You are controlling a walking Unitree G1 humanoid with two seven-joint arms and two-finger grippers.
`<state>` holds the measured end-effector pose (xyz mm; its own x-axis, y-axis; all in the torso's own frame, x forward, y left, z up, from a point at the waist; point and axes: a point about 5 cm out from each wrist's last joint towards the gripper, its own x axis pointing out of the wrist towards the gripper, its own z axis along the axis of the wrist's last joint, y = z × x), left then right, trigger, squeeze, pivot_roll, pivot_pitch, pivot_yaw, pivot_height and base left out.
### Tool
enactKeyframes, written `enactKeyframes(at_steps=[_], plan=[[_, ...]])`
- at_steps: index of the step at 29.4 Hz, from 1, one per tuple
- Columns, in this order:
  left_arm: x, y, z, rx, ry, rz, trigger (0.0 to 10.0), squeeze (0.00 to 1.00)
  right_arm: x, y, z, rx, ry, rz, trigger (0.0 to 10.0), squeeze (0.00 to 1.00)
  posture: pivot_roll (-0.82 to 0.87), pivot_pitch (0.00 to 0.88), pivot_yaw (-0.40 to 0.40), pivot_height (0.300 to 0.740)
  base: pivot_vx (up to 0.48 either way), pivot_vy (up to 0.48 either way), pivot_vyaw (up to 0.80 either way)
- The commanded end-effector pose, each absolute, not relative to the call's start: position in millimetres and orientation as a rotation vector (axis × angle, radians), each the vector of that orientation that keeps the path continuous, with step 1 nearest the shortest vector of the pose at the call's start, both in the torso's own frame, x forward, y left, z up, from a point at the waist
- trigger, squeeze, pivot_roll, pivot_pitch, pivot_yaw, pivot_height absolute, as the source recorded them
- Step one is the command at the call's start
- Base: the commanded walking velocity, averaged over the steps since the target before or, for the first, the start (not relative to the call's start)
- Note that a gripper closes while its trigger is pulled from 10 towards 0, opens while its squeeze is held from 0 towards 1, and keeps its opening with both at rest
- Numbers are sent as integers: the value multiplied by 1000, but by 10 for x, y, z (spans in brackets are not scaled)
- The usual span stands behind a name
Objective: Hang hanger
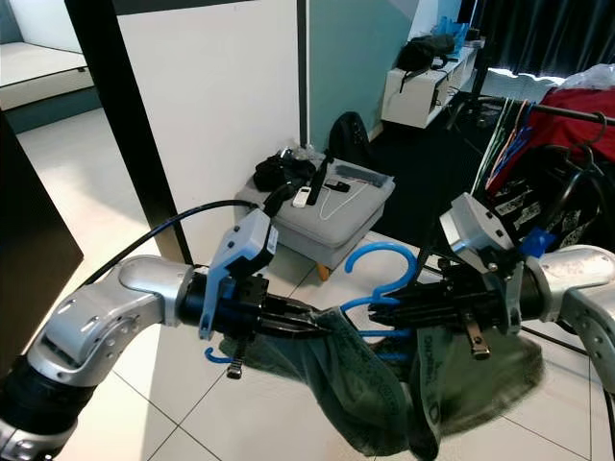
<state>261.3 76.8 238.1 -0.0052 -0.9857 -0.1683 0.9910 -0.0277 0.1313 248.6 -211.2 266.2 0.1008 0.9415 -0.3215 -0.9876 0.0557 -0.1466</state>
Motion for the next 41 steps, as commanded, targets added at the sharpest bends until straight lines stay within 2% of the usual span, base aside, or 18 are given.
enactKeyframes(at_steps=[1, 3, 4, 5, 6, 10, 14, 17, 19, 20, 26, 30, 35, 36, 37, 38, 39, 41], plan=[[2592, 759, 2479, 242, -26, -1601, 9882, 0, 2514, -2146, 2677, -388, 158, 1442, 0, 0, -78, 0, -32, 740, 0, 0, 0], [2596, 758, 2487, 231, -29, -1601, 10000, 0, 2517, -2147, 2679, -389, 156, 1439, 0, 0, -78, 0, -33, 740, 0, 0, 0], [2616, 756, 2507, 212, -41, -1583, 10000, 565, 2521, -2146, 2682, -388, 153, 1438, 0, 0, -77, 0, -34, 740, 0, 0, 0], [2616, 756, 2507, 212, -41, -1583, 10000, 565, 2521, -2146, 2682, -388, 153, 1438, 0, 0, -77, 0, -34, 740, 0, 0, 0], [2636, 755, 2526, 196, -49, -1566, 10000, 1000, 2523, -2143, 2689, -382, 148, 1437, 0, 0, -77, 0, -34, 740, 0, 0, 0], [2663, 766, 2537, 193, -53, -1540, 10000, 1000, 2528, -2146, 2700, -377, 141, 1433, 0, 0, -77, 0, -34, 740, 0, 0, 0], [2859, 951, 2627, 174, -92, -1388, 10000, 1000, 2555, -2217, 2758, -358, 108, 1383, 0, 0, -77, 0, -32, 740, 0, 0, 0], [3122, 1345, 2792, 124, -161, -1143, 10000, 1000, 2591, -2375, 2843, -326, 64, 1293, 0, 0, -78, 0, -34, 740, 0, 0, 0], [3122, 1345, 2792, 124, -161, -1143, 10000, 1000, 2591, -2375, 2843, -326, 64, 1293, 0, 0, -78, 0, -34, 740, 0, 0, 0], [3197, 1551, 2862, 96, -193, -1041, 10000, 1000, 2604, -2469, 2879, -320, 49, 1243, 0, 0, -78, 0, -35, 740, 0, 0, 0], [3319, 2091, 2966, -52, -280, -715, 10000, 1000, 2670, -2789, 3056, -248, -69, 1044, 0, 0, -79, 0, -38, 740, 0, 0, 0], [3361, 2113, 2841, -182, -287, -555, 10000, 1000, 2693, -2843, 3144, -123, -179, 990, 0, 0, -82, 0, -41, 740, 0, 0, 0], [3370, 1975, 2701, -213, -250, -526, 10000, 1000, 2708, -2797, 3135, -67, -215, 989, 0, 0, -81, 0, -43, 740, 0, 0, 0], [3355, 1760, 2537, -257, -209, -522, 10000, 0, 2720, -2713, 3099, -10, -242, 1001, 0, 0, -79, 0, -43, 740, 0, 0, 0], [3355, 1760, 2537, -257, -209, -522, 10000, 0, 2720, -2713, 3099, -10, -242, 1001, 0, 0, -79, 0, -43, 740, 0, 0, 0], [3318, 1519, 2414, -318, -180, -539, 10000, 0, 2726, -2631, 3070, 40, -265, 1018, 0, 0, -74, 0, -45, 740, 0, 0, 0], [3318, 1519, 2414, -318, -180, -539, 10000, 0, 2726, -2631, 3070, 40, -265, 1018, 0, 0, -74, 0, -45, 740, 0, 0, 0], [3241, 1187, 2290, -407, -150, -589, 10000, 0, 2728, -2509, 3044, 118, -292, 1057, 0, 0, -77, 0, -42, 740, 0, 0, 0]])
